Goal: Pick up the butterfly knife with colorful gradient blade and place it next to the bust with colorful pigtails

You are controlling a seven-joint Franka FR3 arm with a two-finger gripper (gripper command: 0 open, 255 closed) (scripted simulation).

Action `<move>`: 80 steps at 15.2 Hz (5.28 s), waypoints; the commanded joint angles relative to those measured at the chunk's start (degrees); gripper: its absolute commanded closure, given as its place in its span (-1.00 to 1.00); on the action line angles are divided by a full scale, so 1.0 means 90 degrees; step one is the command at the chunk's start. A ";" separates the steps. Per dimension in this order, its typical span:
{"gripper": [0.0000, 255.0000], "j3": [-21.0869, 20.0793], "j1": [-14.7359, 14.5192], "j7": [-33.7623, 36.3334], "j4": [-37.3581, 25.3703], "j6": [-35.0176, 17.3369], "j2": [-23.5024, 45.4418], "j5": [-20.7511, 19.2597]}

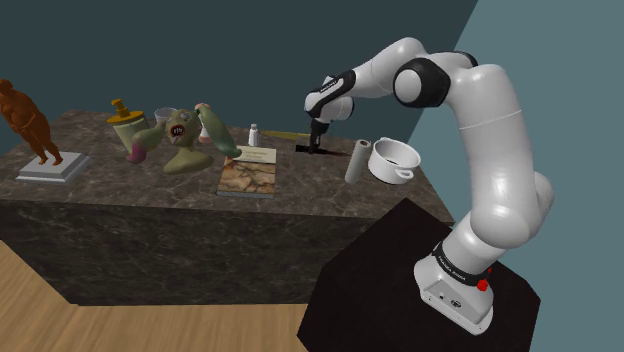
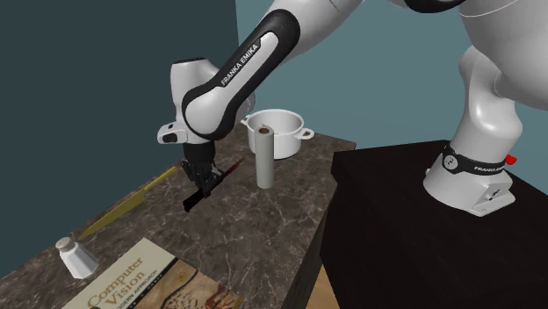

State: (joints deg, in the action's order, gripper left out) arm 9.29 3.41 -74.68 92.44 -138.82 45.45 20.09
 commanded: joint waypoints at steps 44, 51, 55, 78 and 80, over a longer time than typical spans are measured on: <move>1.00 0.0295 -0.0760 0.1255 -0.0192 0.2130 -0.2075 -0.0737; 1.00 0.0094 -0.1448 0.2193 -0.0268 0.2035 -0.2025 -0.0885; 1.00 -0.0018 -0.1823 0.2727 -0.0500 0.2057 -0.1876 -0.0966; 1.00 -0.0423 -0.3357 0.5059 -0.3993 0.3031 0.0426 -0.1286; 1.00 -0.0426 -0.3361 0.5045 -0.3875 0.2883 0.0457 -0.1279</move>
State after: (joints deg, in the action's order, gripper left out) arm 5.49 -26.87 -29.30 58.18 -112.71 48.82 8.56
